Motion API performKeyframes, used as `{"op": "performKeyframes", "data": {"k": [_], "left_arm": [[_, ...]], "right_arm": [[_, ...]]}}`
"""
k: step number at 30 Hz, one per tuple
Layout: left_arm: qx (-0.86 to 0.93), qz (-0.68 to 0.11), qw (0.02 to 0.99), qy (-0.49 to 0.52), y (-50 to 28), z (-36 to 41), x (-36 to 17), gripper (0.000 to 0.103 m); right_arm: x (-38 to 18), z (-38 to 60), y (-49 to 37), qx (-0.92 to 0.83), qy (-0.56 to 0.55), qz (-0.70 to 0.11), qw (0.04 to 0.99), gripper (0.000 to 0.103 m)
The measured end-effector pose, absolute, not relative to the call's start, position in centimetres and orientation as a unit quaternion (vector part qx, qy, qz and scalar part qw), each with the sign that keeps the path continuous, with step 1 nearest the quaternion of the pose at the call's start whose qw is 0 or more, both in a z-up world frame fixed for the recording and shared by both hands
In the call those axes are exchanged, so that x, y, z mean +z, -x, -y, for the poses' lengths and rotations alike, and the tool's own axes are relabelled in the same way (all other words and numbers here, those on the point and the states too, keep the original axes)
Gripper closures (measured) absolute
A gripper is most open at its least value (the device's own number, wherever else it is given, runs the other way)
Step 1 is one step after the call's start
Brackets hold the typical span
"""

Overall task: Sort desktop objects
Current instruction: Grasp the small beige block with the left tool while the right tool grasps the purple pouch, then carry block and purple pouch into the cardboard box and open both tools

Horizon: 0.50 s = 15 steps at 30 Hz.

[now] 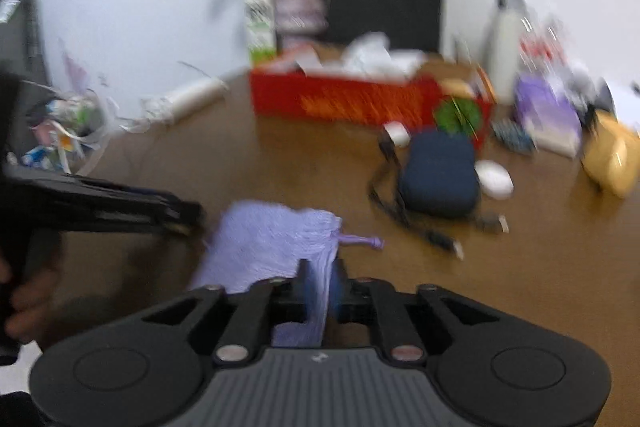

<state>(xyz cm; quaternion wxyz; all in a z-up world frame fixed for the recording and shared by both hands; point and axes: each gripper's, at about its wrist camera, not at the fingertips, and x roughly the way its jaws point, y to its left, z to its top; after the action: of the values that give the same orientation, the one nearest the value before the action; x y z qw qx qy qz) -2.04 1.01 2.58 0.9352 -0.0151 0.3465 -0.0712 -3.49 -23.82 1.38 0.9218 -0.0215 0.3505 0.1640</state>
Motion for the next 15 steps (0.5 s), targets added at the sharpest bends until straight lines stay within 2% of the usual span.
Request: {"op": "performKeyframes", "data": {"k": [1,3,5,8,13,15], "left_arm": [[-0.072,-0.345,0.936,0.013,2.2,-0.9,2.6,0.07],[-0.072,-0.342,0.937,0.015,2.3,-0.9,2.4,0.07],[-0.072,-0.34,0.937,0.014,2.1,-0.9,2.4,0.07],[-0.072,-0.342,0.937,0.018,2.0,-1.0,2.4,0.07],[-0.063,-0.341,0.938,0.018,1.9,-1.7,2.4,0.071],[-0.062,-0.342,0.938,0.017,1.9,-1.7,2.4,0.071]], "right_arm": [[1.3,24.2,3.4,0.155,0.004,-0.357,0.921,0.059],[1.7,24.7,3.1,0.155,-0.04,-0.353,0.922,0.024],[1.7,24.2,2.6,0.175,-0.062,-0.352,0.918,0.016],[0.7,21.3,1.2,0.184,-0.03,-0.375,0.908,0.016],[0.1,17.7,1.1,0.17,0.04,-0.361,0.916,0.016],[-0.1,17.1,1.0,0.167,0.052,-0.355,0.918,0.021]]}}
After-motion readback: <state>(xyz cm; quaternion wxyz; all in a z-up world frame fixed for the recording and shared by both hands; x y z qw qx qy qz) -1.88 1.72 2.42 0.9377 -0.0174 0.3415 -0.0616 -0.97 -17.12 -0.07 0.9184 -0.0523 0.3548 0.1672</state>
